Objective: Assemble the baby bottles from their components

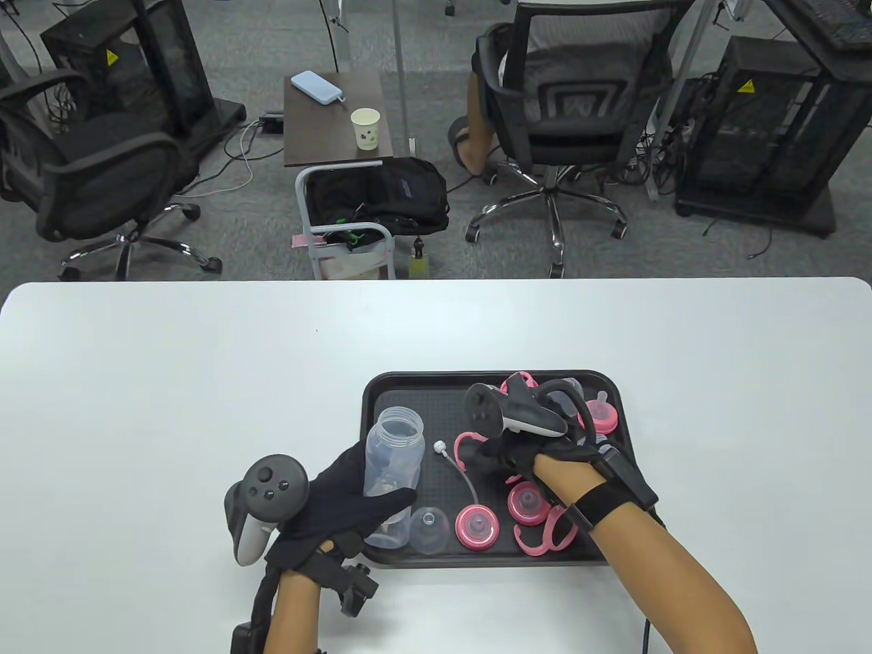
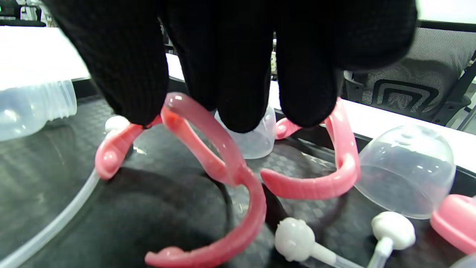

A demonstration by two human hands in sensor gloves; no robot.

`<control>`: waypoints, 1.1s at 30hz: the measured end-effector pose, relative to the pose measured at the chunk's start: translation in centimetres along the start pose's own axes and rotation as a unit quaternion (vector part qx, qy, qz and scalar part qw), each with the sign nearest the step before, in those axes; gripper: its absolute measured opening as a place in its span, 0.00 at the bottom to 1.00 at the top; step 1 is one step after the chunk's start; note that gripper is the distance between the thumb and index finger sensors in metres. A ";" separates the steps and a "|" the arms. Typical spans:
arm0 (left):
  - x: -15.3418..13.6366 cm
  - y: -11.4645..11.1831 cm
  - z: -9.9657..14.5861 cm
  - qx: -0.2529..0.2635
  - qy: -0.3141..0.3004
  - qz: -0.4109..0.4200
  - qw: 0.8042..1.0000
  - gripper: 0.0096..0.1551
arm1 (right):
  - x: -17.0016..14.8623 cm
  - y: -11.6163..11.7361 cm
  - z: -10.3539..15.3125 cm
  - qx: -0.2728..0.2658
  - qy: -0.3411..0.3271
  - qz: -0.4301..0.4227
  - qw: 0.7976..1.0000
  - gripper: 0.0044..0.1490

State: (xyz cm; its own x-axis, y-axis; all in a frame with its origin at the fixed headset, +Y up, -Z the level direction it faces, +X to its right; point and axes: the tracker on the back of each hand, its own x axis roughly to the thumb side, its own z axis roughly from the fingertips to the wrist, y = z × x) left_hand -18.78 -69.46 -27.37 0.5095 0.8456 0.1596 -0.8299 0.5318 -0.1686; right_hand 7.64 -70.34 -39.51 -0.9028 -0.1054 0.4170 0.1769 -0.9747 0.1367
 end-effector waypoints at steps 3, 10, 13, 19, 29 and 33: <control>0.0 0.0 0.0 0.000 0.000 -0.001 1.000 0.58 | 0.2 0.4 -0.1 -0.007 0.000 0.010 1.000 0.33; 0.0 -0.1 0.0 -0.002 0.004 -0.002 1.000 0.58 | -0.1 0.2 0.1 -0.022 0.002 0.008 1.000 0.31; 0.0 -0.1 0.0 -0.001 0.004 -0.001 1.000 0.58 | -0.4 -0.6 0.7 -0.039 0.003 0.006 0.999 0.31; 0.3 -0.3 0.0 -0.004 0.000 -0.006 1.000 0.58 | -1.6 -4.2 3.0 -0.104 0.009 -0.038 0.994 0.30; 1.2 -0.7 0.1 -0.015 -0.012 -0.021 1.000 0.58 | -3.5 -10.9 8.4 -0.223 0.018 -0.135 0.965 0.30; 1.5 -1.0 0.1 -0.022 -0.015 -0.028 0.999 0.58 | -3.7 -13.3 10.6 -0.274 0.007 -0.159 0.949 0.30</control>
State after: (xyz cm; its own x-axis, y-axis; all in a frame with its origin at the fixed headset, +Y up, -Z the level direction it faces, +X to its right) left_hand -17.25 -68.75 -26.83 0.5475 0.8129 0.1986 -0.7893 0.5805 -0.2002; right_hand 12.77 -54.94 -33.28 -0.8824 0.2120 0.4199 -0.3314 -0.9137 -0.2351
